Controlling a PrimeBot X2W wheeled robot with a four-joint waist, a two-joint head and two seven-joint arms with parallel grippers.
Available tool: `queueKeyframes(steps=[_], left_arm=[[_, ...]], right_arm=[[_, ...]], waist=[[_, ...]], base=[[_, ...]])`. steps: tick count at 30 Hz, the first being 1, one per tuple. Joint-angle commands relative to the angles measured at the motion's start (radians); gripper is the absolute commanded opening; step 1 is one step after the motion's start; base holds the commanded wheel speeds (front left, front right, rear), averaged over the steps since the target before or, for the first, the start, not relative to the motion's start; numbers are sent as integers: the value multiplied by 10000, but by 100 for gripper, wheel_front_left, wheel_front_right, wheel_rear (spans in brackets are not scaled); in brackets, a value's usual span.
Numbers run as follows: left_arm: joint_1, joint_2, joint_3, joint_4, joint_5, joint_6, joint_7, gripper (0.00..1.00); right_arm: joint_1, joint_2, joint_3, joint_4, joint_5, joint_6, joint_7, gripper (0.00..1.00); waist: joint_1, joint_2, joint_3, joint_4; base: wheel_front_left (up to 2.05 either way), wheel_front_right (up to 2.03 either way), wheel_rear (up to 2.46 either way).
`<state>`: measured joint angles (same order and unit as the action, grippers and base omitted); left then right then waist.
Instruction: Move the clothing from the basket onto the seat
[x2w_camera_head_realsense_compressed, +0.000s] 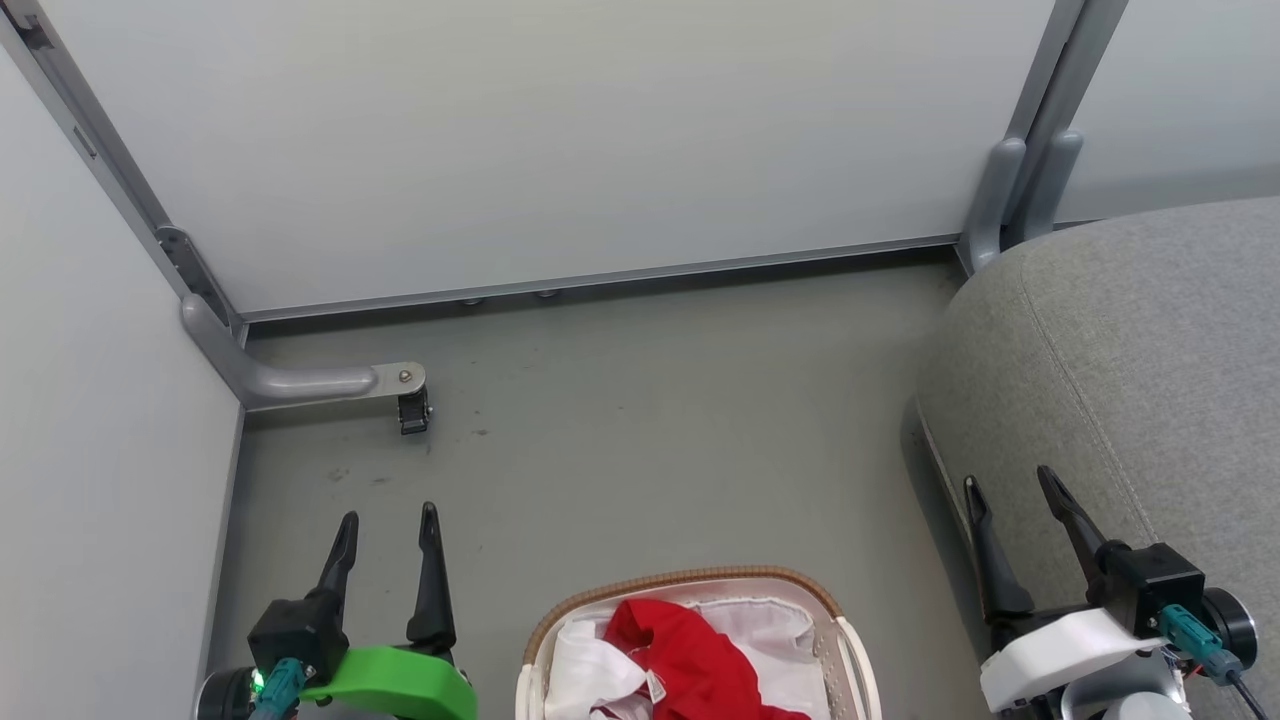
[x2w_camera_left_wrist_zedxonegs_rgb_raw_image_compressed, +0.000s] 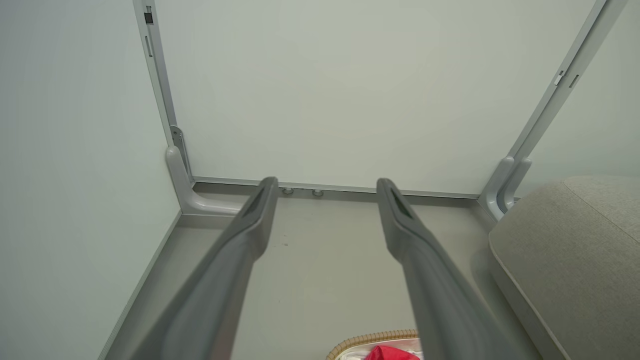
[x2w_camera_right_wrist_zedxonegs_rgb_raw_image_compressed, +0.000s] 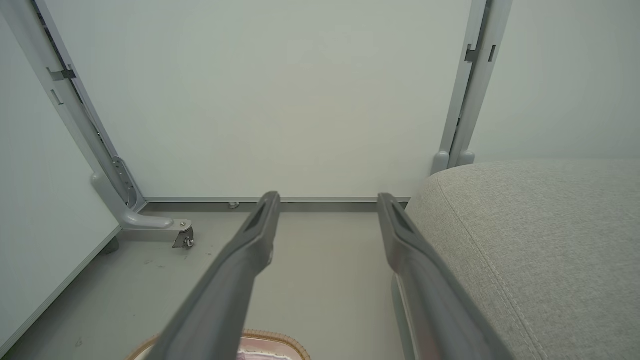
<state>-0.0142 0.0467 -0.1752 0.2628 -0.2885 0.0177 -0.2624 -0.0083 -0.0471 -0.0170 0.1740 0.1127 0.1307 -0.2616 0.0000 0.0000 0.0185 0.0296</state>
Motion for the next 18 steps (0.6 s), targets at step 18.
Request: queueKeyframes(steps=[18], left_arm=[[36, 64, -40, 151, 11, 34, -38, 100]], right_arm=[[146, -59, -43, -76, 14, 1, -53, 100]], waist=[[0, 0, 46, -18]], base=[[0, 0, 0]])
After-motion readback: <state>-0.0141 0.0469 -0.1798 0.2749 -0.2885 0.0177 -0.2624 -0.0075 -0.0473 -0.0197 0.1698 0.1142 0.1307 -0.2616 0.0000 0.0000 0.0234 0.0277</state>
